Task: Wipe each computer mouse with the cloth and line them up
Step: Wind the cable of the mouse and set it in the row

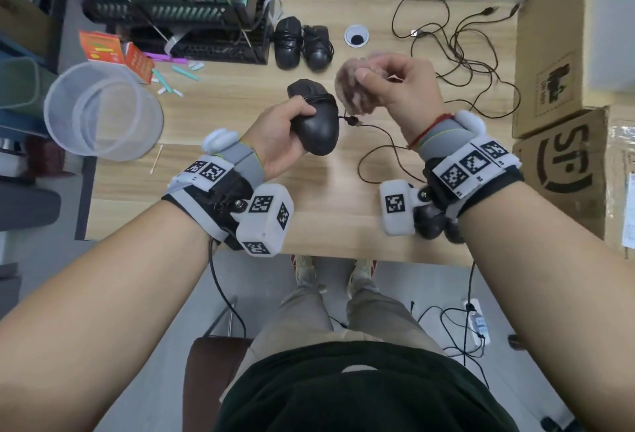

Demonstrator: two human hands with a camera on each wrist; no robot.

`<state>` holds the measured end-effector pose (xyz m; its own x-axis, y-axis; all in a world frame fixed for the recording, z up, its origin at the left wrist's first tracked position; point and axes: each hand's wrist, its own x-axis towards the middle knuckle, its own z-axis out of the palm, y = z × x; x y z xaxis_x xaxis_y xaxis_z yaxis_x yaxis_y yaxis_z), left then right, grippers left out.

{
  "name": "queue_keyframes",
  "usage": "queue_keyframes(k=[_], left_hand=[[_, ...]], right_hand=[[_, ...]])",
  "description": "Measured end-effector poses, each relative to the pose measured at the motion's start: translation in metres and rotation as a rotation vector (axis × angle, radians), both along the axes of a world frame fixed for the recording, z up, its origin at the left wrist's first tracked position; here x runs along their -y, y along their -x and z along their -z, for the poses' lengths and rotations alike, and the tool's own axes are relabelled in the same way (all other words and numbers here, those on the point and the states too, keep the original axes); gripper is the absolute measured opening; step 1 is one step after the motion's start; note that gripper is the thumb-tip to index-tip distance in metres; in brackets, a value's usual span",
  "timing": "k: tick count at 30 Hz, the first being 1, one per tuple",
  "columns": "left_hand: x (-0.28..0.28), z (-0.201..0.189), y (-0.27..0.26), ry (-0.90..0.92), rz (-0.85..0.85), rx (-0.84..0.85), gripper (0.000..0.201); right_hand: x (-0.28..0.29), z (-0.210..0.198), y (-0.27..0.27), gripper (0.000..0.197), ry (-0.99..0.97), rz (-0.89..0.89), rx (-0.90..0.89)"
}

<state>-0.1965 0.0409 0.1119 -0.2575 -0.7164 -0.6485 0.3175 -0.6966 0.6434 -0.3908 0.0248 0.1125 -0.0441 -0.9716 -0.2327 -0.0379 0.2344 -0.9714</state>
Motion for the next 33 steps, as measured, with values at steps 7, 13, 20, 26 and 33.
queue_keyframes(k=[7, 13, 20, 26, 33], left_hand=[[0.001, -0.012, 0.004, 0.171, 0.188, 0.179, 0.033], [-0.003, -0.016, 0.007, 0.467, 0.518, 0.615, 0.089], [0.004, -0.023, 0.013, 0.512, 0.567, 0.626, 0.025], [0.005, -0.018, 0.017, 0.482, 0.56, 0.53, 0.041], [0.006, -0.029, 0.02, 0.409, 0.607, 0.462, 0.045]], right_hand=[[0.012, -0.031, 0.009, 0.017, 0.078, -0.002, 0.196], [0.007, -0.035, 0.004, 0.043, 0.074, -0.101, 0.009], [-0.001, -0.029, -0.006, 0.023, 0.107, -0.317, -0.12], [0.014, -0.029, -0.007, 0.013, 0.177, -0.3, -0.341], [0.017, -0.033, -0.004, 0.013, 0.191, -0.374, -0.423]])
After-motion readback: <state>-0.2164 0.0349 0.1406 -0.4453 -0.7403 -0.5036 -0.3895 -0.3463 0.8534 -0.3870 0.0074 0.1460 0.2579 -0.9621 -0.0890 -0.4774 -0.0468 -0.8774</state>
